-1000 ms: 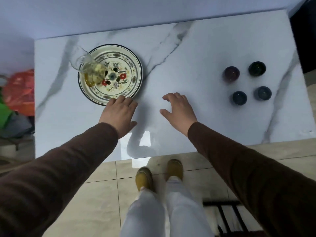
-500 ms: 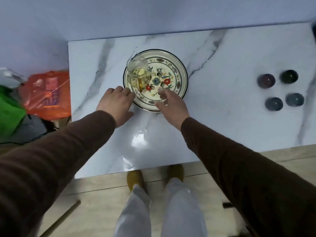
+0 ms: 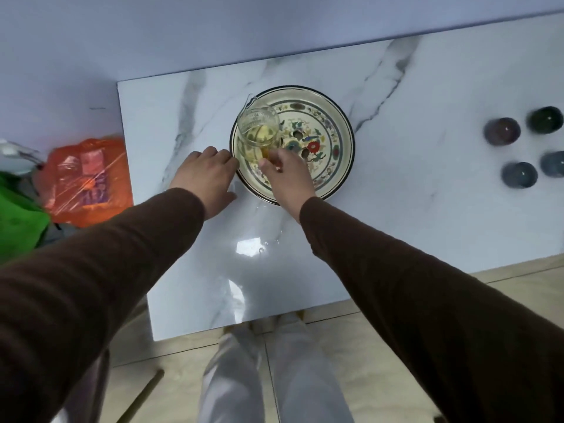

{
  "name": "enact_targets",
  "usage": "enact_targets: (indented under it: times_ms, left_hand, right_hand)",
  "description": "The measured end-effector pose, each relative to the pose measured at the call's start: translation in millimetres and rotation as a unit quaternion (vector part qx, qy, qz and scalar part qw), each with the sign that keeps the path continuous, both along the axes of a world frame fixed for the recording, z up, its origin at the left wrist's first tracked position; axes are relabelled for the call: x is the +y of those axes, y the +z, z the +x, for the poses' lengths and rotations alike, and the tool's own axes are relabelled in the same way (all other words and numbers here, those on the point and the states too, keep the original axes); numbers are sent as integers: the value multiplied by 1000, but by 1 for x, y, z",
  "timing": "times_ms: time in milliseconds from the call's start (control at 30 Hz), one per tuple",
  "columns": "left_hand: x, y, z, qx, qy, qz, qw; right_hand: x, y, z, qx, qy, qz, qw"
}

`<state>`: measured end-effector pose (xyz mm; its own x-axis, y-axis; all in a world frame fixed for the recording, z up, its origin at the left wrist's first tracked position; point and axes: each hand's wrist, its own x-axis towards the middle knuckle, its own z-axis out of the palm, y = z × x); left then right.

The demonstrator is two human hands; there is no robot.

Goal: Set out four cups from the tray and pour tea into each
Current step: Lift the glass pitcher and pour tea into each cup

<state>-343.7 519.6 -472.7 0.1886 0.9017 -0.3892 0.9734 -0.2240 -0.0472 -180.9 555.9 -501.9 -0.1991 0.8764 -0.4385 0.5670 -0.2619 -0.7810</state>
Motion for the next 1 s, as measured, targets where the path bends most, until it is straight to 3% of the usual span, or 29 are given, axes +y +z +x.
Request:
enact_targets:
  times_ms: [133, 267, 367, 700, 1000]
  left_hand:
    - [4, -7, -8, 5, -30, -5, 1000]
    - [6, -9, -14, 10, -59, -8, 998]
    - [9, -5, -12, 11, -82, -7, 997]
    - [14, 34, 63, -11, -142, 17, 990]
    - [-5, 38, 239, -38, -199, 3, 979]
  right_hand:
    - [-3, -9, -12, 44, -71, -27, 996]
    - [-6, -10, -21, 156, -170, -97, 968]
    - [-10, -6, -18, 179, -208, -100, 956]
    - [-57, 44, 88, 145, -256, -49, 955]
    - [-123, 68, 275, 58, -280, -30, 958]
